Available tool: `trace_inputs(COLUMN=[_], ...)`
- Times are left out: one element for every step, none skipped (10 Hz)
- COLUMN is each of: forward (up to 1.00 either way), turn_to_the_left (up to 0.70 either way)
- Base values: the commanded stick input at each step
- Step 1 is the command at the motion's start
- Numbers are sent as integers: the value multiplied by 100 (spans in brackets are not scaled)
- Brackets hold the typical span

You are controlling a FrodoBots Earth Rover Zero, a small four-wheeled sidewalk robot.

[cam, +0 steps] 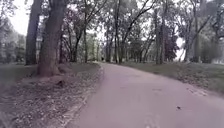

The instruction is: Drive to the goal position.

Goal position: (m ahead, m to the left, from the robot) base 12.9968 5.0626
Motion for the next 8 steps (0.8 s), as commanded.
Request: trace_inputs(forward=[68, 68, 68, 69, 69, 69, 69, 68], turn_to_the_left=[0, 0, 0, 0, 1, 9, 14, 14])
